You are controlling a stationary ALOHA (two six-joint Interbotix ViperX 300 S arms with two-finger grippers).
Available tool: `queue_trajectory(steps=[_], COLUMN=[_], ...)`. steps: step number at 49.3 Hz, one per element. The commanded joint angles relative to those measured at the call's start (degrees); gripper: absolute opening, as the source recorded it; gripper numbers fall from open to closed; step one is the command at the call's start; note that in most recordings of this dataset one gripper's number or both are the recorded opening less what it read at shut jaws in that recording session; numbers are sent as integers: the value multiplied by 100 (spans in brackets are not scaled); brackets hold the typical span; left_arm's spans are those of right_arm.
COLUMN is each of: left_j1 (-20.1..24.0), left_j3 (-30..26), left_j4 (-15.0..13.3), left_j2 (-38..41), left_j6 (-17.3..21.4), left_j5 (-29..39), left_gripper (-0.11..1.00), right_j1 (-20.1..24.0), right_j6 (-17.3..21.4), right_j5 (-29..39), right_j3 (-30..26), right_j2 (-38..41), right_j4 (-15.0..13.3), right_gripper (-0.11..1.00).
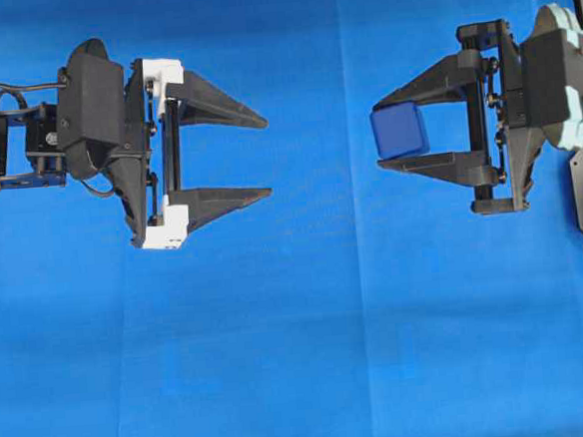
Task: Handover the blue block to the right arm after grasping it with the left arm, then place it in the designated position.
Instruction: 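Rotate and lower the cube toward the table with the right gripper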
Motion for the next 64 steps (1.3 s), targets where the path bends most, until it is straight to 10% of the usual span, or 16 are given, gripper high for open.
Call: queue_trajectory(steps=[1, 64], left_j1=[-9, -9], left_j3=[-97, -97], left_j4=[-9, -9], left_j2=[-132, -132], left_j6=[0, -9], left_j5=[-26, -26], left_gripper=[93, 93], right_j1=[18, 220], right_j6=[53, 79], right_j5=[123, 853], right_j3=[-149, -141], right_j2=[-35, 237], right_j4=[9, 18], right_gripper=[45, 45])
